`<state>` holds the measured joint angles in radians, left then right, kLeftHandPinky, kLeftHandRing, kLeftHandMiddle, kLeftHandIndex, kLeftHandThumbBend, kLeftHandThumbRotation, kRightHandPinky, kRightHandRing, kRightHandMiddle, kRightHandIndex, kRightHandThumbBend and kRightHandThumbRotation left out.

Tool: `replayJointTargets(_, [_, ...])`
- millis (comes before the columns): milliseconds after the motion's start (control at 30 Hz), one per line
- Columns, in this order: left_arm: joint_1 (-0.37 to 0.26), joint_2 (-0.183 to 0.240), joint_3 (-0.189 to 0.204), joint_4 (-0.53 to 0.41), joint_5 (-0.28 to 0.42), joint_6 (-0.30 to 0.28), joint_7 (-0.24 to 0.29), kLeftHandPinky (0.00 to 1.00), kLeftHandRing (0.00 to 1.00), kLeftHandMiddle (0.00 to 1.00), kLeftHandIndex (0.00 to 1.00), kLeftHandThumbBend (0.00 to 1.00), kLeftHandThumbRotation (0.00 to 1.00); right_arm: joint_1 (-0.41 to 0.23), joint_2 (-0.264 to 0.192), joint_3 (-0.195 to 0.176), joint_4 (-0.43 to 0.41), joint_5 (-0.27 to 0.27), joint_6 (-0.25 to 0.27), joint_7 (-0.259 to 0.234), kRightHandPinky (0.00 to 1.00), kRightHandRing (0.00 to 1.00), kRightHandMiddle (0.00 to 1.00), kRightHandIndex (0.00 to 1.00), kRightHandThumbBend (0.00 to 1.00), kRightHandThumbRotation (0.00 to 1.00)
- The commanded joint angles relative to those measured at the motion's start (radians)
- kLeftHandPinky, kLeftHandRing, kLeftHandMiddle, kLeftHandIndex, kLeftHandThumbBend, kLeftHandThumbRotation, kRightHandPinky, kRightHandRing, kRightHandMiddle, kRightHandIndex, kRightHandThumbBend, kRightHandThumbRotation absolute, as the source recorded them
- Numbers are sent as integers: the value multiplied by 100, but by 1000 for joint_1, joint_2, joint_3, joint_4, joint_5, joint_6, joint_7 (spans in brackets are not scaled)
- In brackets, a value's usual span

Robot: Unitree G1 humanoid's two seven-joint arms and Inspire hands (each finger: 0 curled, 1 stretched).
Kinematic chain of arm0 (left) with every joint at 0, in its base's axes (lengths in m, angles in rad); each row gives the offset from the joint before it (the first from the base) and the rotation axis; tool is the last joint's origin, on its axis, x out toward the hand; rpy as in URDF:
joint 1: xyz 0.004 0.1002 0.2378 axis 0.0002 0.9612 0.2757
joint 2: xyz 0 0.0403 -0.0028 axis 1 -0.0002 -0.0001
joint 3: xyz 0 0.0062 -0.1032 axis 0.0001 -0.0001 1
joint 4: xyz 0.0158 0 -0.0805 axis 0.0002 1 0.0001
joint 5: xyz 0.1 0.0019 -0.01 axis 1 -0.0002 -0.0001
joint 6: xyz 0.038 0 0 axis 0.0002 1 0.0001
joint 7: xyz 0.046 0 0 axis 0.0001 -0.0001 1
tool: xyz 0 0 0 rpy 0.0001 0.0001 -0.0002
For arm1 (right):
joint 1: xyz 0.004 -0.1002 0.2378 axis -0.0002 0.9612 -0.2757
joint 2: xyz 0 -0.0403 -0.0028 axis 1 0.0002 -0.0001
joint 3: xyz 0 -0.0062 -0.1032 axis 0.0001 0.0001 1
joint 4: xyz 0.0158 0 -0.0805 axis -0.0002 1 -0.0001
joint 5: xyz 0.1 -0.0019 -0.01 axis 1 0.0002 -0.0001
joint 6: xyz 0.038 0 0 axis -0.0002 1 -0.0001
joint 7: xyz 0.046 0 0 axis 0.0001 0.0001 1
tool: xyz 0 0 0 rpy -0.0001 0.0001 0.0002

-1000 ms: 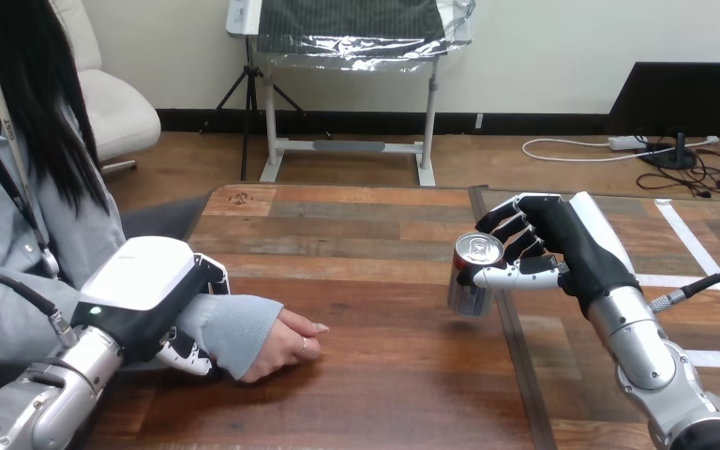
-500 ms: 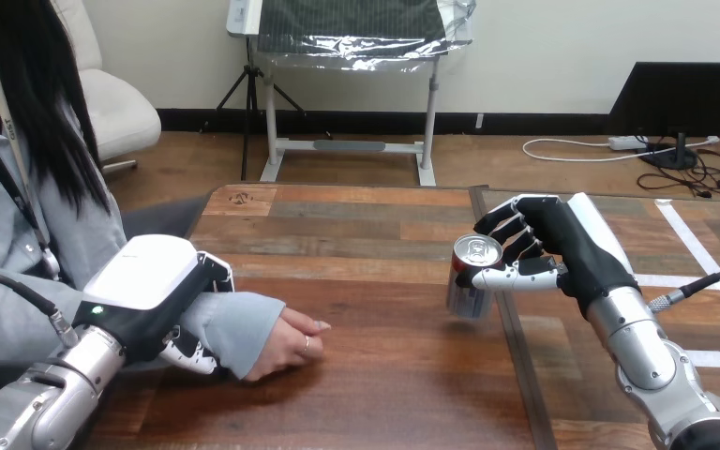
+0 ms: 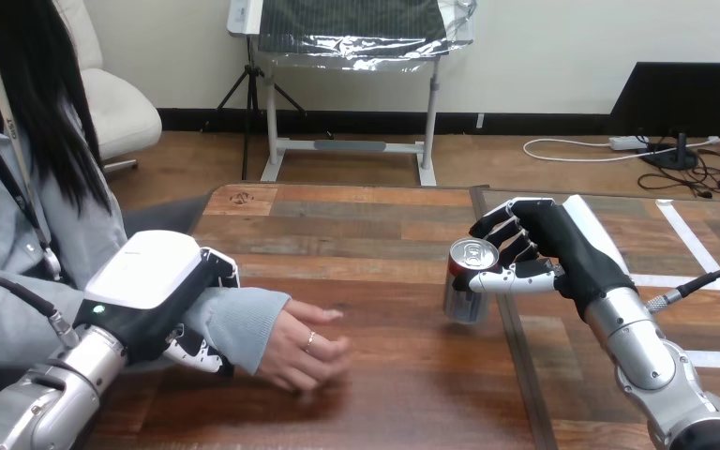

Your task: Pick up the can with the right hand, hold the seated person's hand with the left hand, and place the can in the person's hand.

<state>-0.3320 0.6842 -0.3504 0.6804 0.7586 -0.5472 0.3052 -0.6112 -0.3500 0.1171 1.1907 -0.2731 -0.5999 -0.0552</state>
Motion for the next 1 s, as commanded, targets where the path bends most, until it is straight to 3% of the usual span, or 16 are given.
replayJointTargets(0, [-45,7,46,-114,-27,7,-4,35,36,40,40,95,0,-47,8,-21,-53,23,-39,-2,38,43,50,54,76,0])
replayJointTargets(467, [-37,6,63,-171,-39,17,-41,33,34,39,40,93,0,-45,17,-16,-67,18,-37,-4,39,43,51,54,77,0])
replayJointTargets(967, [-41,-4,71,-204,-54,29,-72,30,32,37,39,93,0,-41,35,-18,-81,30,-50,34,40,44,51,54,76,0])
